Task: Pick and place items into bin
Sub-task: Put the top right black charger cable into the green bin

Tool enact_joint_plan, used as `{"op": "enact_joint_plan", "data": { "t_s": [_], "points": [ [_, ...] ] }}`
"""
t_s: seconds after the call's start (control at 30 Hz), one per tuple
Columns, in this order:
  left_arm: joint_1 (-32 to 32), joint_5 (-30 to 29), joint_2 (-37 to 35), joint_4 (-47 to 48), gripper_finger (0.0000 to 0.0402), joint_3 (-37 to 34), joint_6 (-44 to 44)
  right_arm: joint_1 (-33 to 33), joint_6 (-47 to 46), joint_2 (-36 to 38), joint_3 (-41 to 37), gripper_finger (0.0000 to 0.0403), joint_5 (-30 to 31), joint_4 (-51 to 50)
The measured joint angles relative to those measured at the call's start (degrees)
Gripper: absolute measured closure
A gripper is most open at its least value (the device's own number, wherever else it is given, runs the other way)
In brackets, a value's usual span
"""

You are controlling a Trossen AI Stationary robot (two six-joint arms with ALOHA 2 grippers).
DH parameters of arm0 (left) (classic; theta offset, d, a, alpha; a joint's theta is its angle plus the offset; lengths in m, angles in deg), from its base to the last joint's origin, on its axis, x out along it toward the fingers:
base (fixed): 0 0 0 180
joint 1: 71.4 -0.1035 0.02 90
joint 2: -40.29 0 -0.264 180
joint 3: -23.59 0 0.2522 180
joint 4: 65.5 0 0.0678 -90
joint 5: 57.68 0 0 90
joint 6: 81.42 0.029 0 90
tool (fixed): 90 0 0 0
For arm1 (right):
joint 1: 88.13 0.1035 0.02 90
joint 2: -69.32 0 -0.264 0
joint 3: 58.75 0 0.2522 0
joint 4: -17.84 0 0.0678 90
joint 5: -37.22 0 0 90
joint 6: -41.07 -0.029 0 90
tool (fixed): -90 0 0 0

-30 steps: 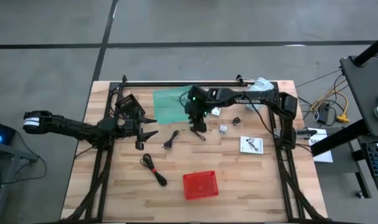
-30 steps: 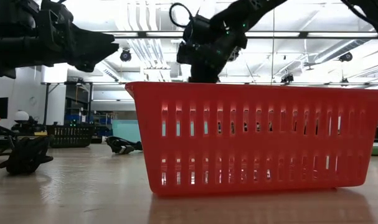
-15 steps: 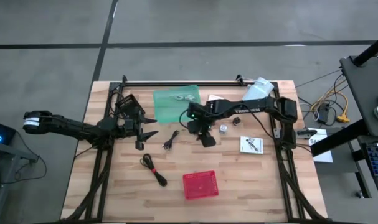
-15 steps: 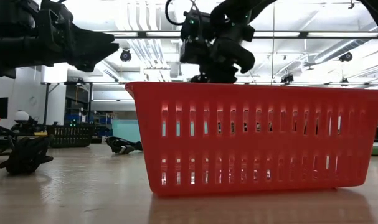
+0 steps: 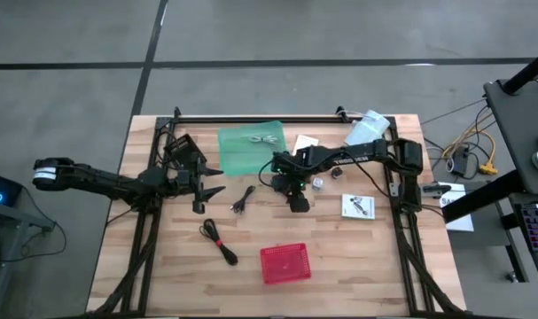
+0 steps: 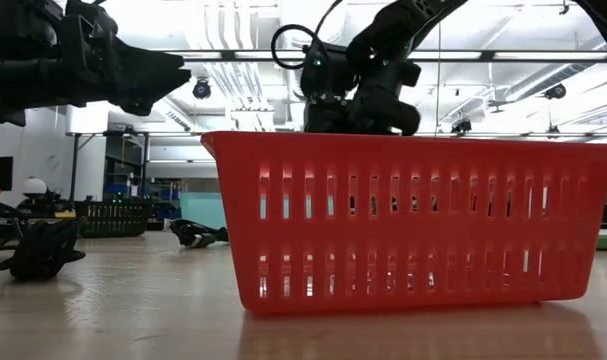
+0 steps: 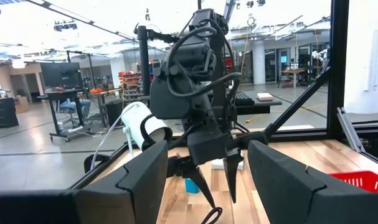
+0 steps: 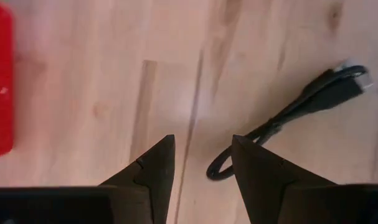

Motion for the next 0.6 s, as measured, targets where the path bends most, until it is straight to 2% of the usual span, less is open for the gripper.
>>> {"op": "enact_joint_plan", "data": {
  "t_s": [0.07, 0.2, 0.27, 0.6],
  "points": [
    [0.0, 0.0, 0.0, 0.0, 0.0194, 0.0, 0.0, 0.1, -2.6, 0.0, -0.1, 0.0261, 3.8, 1.4],
    [0.0, 0.0, 0.0, 0.0, 0.0194, 0.0, 0.0, 0.1, -9.6, 0.0, -0.1, 0.0263, 17.4, 4.2],
    [0.0, 0.0, 0.0, 0.0, 0.0194, 0.0, 0.0, 0.1, -12.8, 0.0, -0.2, 0.0264, 21.9, 4.2],
    [0.0, 0.0, 0.0, 0.0, 0.0194, 0.0, 0.0, 0.3, -18.1, 0.0, -1.7, 0.0264, 22.6, 4.1]
  ]
}}
